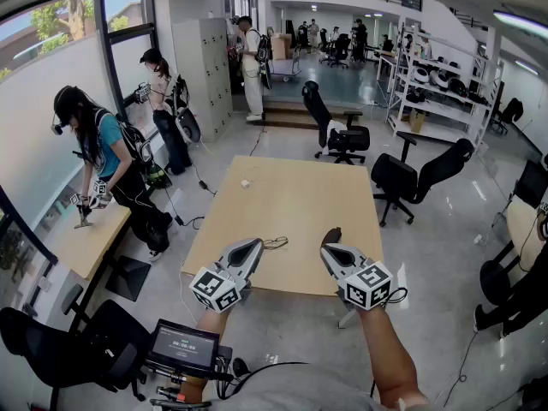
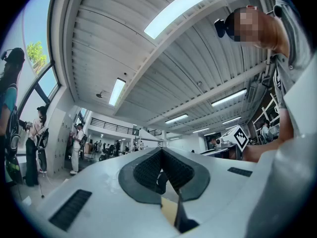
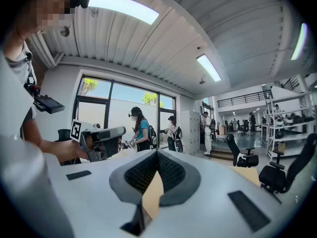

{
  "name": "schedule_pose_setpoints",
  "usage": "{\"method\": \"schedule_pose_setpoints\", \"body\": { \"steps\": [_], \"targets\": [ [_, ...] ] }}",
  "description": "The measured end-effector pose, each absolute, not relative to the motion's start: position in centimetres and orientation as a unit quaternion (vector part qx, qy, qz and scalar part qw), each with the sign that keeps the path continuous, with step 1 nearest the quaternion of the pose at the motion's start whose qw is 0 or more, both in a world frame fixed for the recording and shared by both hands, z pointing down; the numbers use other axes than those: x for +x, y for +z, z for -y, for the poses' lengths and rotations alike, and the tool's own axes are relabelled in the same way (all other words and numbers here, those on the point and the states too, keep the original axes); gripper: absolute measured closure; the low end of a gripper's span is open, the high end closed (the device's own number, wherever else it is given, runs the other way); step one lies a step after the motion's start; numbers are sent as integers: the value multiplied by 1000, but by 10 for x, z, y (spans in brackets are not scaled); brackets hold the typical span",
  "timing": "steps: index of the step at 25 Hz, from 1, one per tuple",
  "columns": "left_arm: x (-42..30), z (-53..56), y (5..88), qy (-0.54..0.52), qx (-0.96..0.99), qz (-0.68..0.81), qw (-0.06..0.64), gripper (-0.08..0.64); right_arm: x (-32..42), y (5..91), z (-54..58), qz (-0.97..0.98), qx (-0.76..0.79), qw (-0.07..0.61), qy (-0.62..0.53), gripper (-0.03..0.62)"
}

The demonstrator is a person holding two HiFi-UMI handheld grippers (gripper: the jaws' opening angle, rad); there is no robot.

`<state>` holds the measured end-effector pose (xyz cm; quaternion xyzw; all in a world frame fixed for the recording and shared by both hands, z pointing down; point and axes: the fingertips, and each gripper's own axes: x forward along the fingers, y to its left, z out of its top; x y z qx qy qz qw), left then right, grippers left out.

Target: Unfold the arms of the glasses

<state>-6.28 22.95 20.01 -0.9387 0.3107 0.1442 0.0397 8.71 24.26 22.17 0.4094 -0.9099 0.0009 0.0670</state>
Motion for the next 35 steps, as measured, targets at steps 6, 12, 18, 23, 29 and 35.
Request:
{"method": "schedule_pose_setpoints", "body": {
  "steps": [6,12,18,23,29,35],
  "targets": [
    [-63,-224,205,142,-938,-314,29,555,87,220,-244,910,409,72,-4,586],
    [-53,-220,204,134,-941,-309,32,555,101,228,-243,906,415,77,8,586],
    [-59,-222,204,137,-939,-313,36,555,103,229,-244,905,417,82,2,586],
    [-56,-226,203,136,-938,-315,40,555,105,217,-244,907,414,77,-14,585],
    [-55,-234,202,124,-939,-319,39,555,94,212,-250,914,401,62,-9,584],
    [-63,-214,206,118,-937,-327,29,555,82,221,-223,917,393,68,5,584]
  ]
}}
